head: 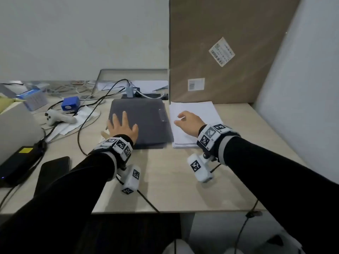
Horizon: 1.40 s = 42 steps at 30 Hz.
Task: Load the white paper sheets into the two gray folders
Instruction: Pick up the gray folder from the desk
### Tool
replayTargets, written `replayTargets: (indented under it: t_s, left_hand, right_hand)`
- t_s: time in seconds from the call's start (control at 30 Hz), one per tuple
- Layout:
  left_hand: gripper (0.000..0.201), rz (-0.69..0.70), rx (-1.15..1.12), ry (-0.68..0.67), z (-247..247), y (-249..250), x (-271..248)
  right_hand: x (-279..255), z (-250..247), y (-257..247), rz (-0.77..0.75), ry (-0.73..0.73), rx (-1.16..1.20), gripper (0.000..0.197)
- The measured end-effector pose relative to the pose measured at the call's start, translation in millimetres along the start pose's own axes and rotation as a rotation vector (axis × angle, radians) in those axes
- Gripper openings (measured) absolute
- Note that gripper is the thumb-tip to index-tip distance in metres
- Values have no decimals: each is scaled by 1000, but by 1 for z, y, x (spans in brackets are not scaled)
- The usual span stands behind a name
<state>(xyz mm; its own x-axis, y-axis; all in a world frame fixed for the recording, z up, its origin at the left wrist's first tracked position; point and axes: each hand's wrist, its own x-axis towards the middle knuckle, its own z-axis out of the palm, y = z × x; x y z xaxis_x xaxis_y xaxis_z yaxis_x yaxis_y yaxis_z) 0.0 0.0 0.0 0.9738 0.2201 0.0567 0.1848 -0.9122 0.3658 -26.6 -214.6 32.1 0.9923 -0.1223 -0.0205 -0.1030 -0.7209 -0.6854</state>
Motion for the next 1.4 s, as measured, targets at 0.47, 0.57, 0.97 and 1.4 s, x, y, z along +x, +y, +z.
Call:
replayTargets:
  t_s: [0.47, 0.57, 0.97, 1.4]
  left_hand:
    - [57, -391, -297, -18, -9, -23, 44]
    - [52, -430, -421, -48, -25, -28, 48]
    - [46, -263, -729, 25, -74, -11, 18]
    - [18, 79, -1069, -109, -114, 50, -76]
  right_hand:
    - [25, 46, -7, 182, -255, 232, 77]
    - [24, 44, -8, 198, -248, 283, 80]
    - [-5, 36, -10, 154, -128, 298, 68]
    - [-102, -90, 15, 119, -153, 808, 21]
